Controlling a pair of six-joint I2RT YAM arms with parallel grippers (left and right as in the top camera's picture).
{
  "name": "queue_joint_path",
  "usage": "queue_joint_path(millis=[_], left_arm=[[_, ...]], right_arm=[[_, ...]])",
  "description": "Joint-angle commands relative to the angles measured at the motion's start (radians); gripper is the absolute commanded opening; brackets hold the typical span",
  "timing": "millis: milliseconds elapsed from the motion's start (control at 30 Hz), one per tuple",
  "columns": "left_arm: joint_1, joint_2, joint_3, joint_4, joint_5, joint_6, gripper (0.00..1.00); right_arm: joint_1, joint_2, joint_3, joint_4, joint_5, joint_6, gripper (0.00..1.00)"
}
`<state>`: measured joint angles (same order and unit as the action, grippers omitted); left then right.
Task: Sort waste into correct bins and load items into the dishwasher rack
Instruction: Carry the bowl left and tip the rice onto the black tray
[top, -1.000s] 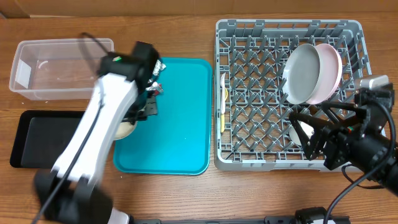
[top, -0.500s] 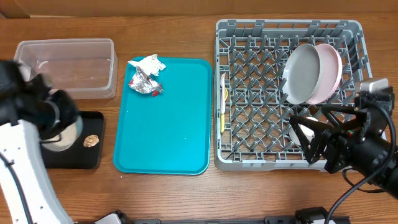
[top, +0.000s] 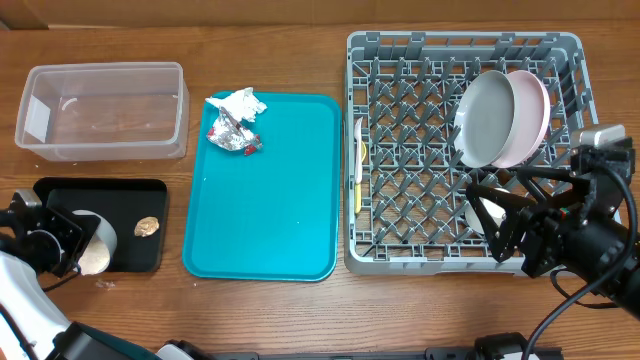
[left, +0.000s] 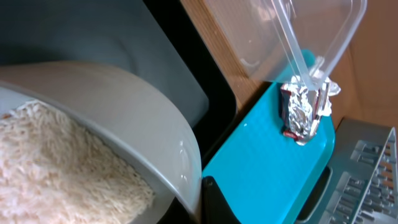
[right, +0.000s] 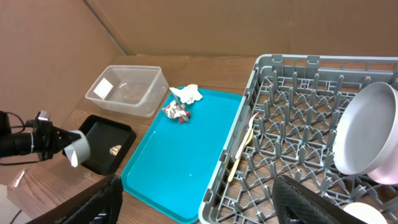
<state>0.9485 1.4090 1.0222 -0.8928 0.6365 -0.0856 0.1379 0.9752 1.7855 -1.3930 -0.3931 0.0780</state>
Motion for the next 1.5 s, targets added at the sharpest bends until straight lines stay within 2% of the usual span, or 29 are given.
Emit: queue_joint_path(millis=[0,133,333,667,733,800,867,900,967,1000,1133,1267,1400,1467], left_arm=[[0.028,-0.010,-0.048,0.083,0.112,0.072,0.04],[0.029,-0.002,-0.111,0.196,0.132,0.018,0.04],[0.029,0.017,-0.163,0.323,0.184,0.035,0.04],[0.027,0.046,-0.163,0.375,0.209,0.051,0.04],[0.027,0.046,-0.163,0.412,0.251,0.053,0.04],[0.029,0.046,-0.163,0.425,0.352,0.054,0.04],[0.029,0.046,-0.169,0.414,0.417,0.157,0.04],[0.029,0.047,-0.180,0.438,0.381,0.163,0.04],[0.034,0.048,-0.183,0.441,0.493,0.229,0.04],[0.034,0.049,-0.183,0.441,0.618,0.325,0.04],[0.035,0.050,-0.183,0.425,0.614,0.353,0.04],[0.040,0.050,-0.188,0.358,0.614,0.488,0.04],[0.049,0.051,-0.190,0.351,0.653,0.522,0.04],[0.065,0.051,-0.190,0.343,0.698,0.502,0.04]], right_arm=[[-0.002,-0.005,0.001,-0.001,-0.001,0.000,0.81],[-0.002,-0.005,0.001,-0.001,-0.001,0.000,0.81],[-0.002,-0.005,0.001,-0.013,-0.001,0.000,0.81],[-0.002,-0.005,0.001,-0.017,-0.002,0.000,0.81],[-0.002,-0.005,0.001,-0.021,-0.002,0.000,0.81],[-0.002,-0.005,0.001,-0.028,-0.001,0.000,0.80],[-0.002,-0.005,0.001,-0.035,-0.002,0.000,0.81],[-0.002,-0.005,0.001,-0.037,-0.002,0.000,0.81],[-0.002,-0.005,0.001,-0.035,-0.001,0.000,0.81],[-0.002,-0.005,0.001,-0.027,-0.001,0.000,0.81],[-0.002,-0.005,0.001,-0.024,-0.001,0.000,0.81],[-0.002,-0.005,0.001,-0.024,-0.001,0.000,0.81],[-0.002,-0.005,0.001,-0.019,-0.002,0.000,0.81],[-0.002,-0.005,0.001,-0.015,-0.001,0.000,0.81]])
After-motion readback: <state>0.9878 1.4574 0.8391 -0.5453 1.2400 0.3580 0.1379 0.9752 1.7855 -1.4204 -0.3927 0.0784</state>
